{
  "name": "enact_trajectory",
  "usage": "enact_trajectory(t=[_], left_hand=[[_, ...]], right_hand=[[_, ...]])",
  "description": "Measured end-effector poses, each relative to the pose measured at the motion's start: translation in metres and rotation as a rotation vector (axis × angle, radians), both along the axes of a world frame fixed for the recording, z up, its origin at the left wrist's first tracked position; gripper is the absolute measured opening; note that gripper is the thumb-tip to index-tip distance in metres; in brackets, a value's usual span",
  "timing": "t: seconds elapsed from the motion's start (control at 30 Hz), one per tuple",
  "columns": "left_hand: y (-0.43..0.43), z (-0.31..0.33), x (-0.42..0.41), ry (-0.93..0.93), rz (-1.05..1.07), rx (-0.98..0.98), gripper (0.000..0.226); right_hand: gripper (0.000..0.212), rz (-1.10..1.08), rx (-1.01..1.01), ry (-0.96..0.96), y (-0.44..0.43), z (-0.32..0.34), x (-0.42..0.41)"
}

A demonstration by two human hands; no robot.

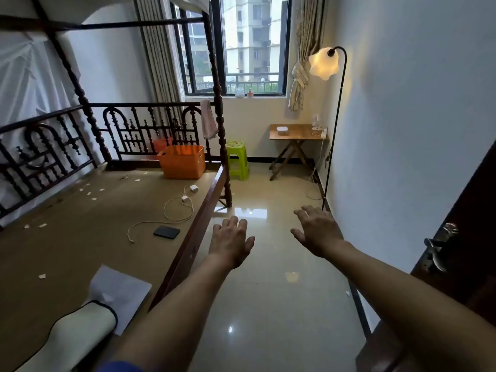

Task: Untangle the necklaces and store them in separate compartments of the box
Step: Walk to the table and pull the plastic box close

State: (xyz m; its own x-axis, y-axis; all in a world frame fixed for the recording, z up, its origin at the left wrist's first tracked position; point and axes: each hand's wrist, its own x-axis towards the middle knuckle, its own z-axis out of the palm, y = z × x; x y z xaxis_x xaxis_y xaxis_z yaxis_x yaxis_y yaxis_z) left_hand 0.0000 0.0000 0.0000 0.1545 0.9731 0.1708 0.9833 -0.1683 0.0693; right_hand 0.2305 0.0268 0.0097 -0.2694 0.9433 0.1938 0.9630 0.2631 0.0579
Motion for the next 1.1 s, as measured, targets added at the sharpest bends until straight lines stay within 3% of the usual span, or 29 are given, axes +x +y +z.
enact_trajectory(t=[0.57,0.9,1.1], left_hand=[[0.314,0.007,-0.046,0.005,-0.058,0.031,0.041],[0.536,-0.011,-0.011,0.04,-0.081,0.004,0.042],[0.674,0.001,0.015,0.033,-0.035,0.004,0.043]], right_hand=[[0.055,-0.073,0.014,0.033,0.3,0.002,-0.036],[0.052,-0.066,-0.008,0.022,0.528,-0.022,-0.002],[0.052,0.023,0.006,-0.001,0.679,-0.002,0.013]])
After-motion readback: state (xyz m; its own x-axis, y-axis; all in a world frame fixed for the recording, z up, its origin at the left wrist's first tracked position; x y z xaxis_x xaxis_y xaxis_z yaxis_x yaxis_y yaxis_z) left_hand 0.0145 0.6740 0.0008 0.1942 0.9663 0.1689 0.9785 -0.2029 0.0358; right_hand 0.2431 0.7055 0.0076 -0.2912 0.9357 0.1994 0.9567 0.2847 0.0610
